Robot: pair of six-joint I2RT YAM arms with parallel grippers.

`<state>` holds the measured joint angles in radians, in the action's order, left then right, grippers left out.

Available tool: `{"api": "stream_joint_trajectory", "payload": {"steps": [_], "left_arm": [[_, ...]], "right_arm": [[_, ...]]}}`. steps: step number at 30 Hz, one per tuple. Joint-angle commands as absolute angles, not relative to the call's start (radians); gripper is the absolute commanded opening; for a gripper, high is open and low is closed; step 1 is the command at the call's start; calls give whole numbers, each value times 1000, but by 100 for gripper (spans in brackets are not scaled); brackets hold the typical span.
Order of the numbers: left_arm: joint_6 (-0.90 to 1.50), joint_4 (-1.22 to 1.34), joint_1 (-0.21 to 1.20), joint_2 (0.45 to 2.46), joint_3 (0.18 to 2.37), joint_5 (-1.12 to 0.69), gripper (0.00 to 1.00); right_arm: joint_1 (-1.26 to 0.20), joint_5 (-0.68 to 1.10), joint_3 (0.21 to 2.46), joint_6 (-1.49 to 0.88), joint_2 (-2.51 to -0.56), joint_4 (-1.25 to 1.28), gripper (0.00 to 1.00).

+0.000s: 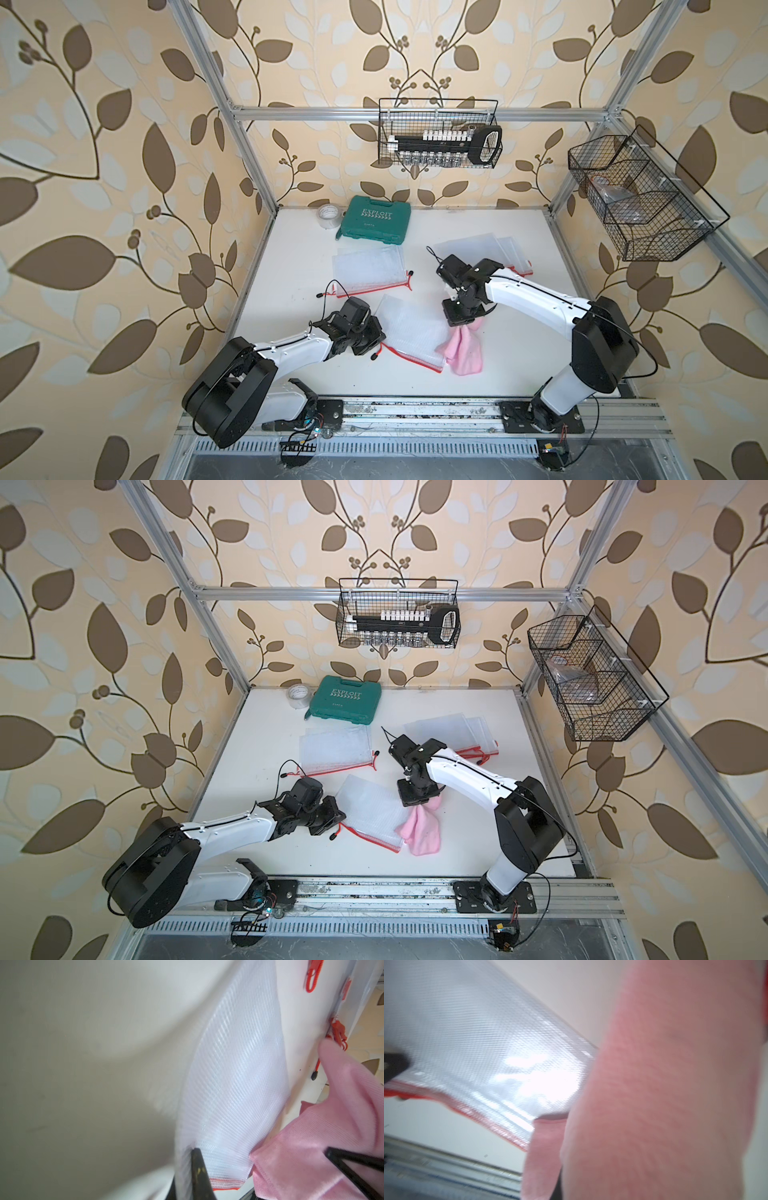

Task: Wipe the document bag
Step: Wipe the dirt from the document bag.

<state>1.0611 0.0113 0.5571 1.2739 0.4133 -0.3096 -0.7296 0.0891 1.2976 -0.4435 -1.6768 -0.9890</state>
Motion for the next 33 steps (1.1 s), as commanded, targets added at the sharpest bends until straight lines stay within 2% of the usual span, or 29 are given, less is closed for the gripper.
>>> {"api": "stream_joint_trajectory", "payload": {"steps": [1, 4, 7, 9, 13, 17, 21, 25, 30, 33], "left_arm": [[1028, -2, 557, 1288, 456, -306, 0], [1028, 5, 558, 1293, 460, -305, 0], [1026, 6, 558, 1296, 462, -307, 0], [1026, 6, 558, 1298, 461, -307, 0], [1025, 2, 557, 1291, 457, -304, 0], [1016, -8, 546, 1283, 453, -307, 0], [1010, -15, 530, 1271, 448, -315, 0], [999, -36, 516, 1258, 455, -323, 0], [990, -66, 506, 1237, 469, -326, 0], [984, -82, 503, 1216, 475, -323, 0]], "right_arm": [[-826, 332, 1437, -410, -1822, -889, 0], [-846, 490, 1484, -486, -1948, -722, 0], [-835, 611, 1438, -584, -2020, -536, 0], [-827, 625, 1410, -599, -2054, -515, 0], [-784, 404, 1343, -507, -2046, -744, 0], [-691, 40, 1217, -440, -1865, -959, 0], [-654, -124, 1205, -415, -1696, -1086, 0], [-734, 58, 1329, -391, -1687, -1045, 0], [-851, 360, 1523, -412, -1906, -861, 0], [-870, 536, 1543, -502, -1996, -674, 0]]}}
